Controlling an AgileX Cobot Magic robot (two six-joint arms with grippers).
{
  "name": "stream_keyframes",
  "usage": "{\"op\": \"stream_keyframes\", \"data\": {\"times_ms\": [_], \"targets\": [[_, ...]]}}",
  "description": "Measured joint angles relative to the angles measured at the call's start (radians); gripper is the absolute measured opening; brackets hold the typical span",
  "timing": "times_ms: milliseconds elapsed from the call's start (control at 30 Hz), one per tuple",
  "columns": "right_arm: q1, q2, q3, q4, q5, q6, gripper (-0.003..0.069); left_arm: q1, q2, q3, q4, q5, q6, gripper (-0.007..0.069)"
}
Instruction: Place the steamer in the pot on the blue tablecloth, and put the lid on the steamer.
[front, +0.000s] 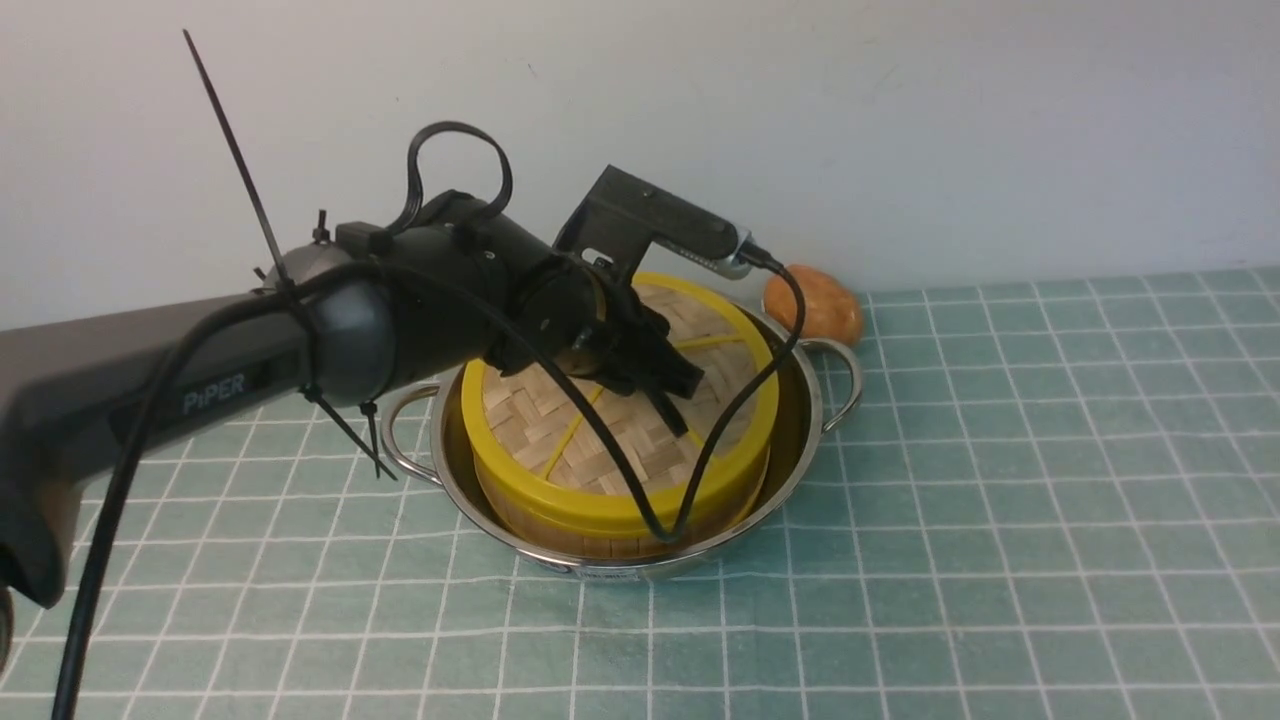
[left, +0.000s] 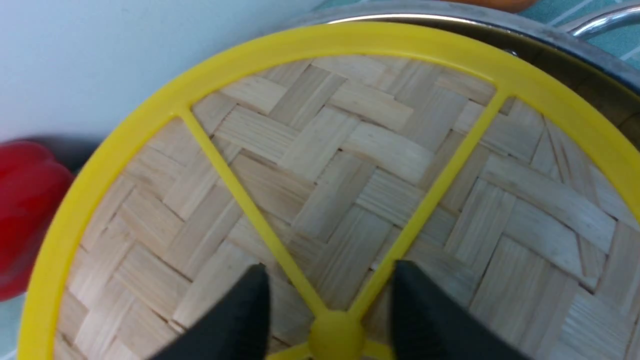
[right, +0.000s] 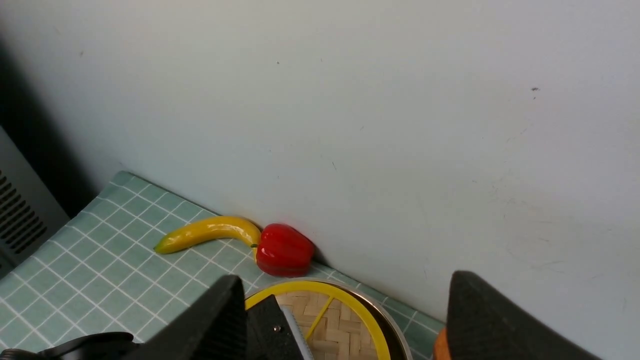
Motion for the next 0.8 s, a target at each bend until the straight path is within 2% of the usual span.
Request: {"op": "stream_keyframes", "data": {"times_ms": [67,100,133,167,200,367,433,567,633,667,733,800], "targets": [[0.000,0.000,0.000,0.000,0.000,0.000,0.0519,0.000,-0.023,0.000,0.000,0.007,0.002,0.0440],[0.000,0.000,0.000,0.000,0.000,0.000,0.0519,0.000,-0.027,0.000,0.000,0.007,0.001,0.0448],[0.000,0.000,0.000,0.000,0.000,-0.001,0.0519,0.000,-0.073,0.000,0.000,0.007,0.005,0.0516],[0.000,0.000,0.000,0.000,0.000,-0.001,0.0519,0.000,-0.073,0.000,0.001,0.007,0.005,0.0516],[0.000,0.000,0.000,0.000,0.000,-0.009,0.0519,0.000,-0.148,0.000,0.009,0.004,0.010,0.0574],[0.000,-0.008,0.000,-0.005,0.000,-0.054,0.0514,0.000,-0.366,0.000,0.035,0.010,0.010,0.0620],[0.000,-0.026,0.002,-0.030,0.000,-0.078,0.0493,0.000,-0.461,0.000,0.051,0.038,0.010,0.0612],[0.000,-0.095,0.008,-0.143,0.000,-0.101,0.0400,0.000,-0.630,-0.003,0.099,0.130,0.010,0.0542],[0.000,-0.147,0.024,-0.200,-0.002,-0.105,0.0332,0.000,-0.694,-0.003,0.115,0.197,0.010,0.0486],[0.000,-0.159,0.027,-0.209,-0.002,-0.107,0.0325,0.000,-0.703,-0.003,0.115,0.204,0.010,0.0476],[0.000,-0.246,0.096,-0.250,-0.006,-0.117,0.0235,0.000,-0.748,0.006,0.121,0.299,0.010,0.0405],[0.000,-0.285,0.136,-0.261,-0.006,-0.119,0.0205,0.000,-0.767,0.020,0.121,0.345,0.010,0.0364]]}}
